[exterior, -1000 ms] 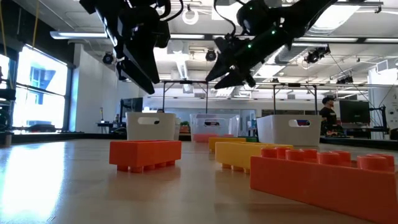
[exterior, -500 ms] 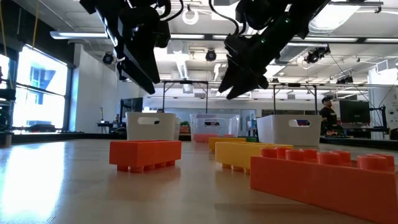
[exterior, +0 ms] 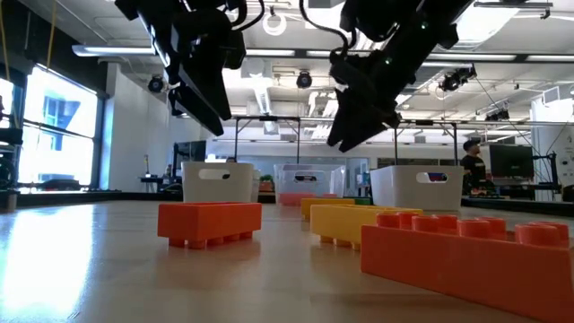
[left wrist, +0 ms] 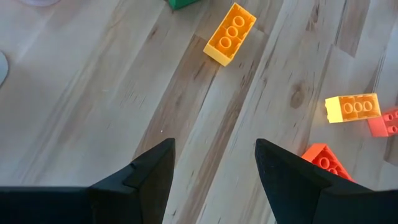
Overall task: Sort & place blocks by color
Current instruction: Put the green game piece into the left white bin
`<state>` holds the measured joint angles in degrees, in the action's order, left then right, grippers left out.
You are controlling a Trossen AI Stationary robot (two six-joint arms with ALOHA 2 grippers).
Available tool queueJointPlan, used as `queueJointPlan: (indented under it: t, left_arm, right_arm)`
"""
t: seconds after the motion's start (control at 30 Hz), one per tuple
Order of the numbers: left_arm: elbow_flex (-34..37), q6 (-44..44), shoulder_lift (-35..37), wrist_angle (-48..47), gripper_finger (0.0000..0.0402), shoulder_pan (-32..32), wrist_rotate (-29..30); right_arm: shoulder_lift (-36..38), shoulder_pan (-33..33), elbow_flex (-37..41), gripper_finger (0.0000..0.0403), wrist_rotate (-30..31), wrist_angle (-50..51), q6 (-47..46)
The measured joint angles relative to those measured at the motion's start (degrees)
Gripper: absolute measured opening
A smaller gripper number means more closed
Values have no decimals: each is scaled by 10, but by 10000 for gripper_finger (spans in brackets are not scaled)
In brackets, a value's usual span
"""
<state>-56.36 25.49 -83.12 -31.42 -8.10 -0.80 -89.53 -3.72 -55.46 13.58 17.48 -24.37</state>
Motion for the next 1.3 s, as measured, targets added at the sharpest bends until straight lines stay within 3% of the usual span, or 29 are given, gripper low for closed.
queueJointPlan:
  t: [0.9, 1.0, 1.17, 1.3]
  left_arm:
    - [0, 13, 0, 18, 209, -21, 2]
    - [0, 10, 0, 19, 209, -21, 2]
    - [0, 9, 0, 40, 209, -21, 2]
    - [0, 7, 0, 68, 209, -21, 2]
  right_arm:
    - [-137, 0, 0, 203, -22, 4, -18]
    - [-142, 0, 0, 184, -27, 6, -34]
    - [-141, 0, 0, 108, -33, 7, -41]
    - [-141, 0, 0, 109, -37, 7, -38]
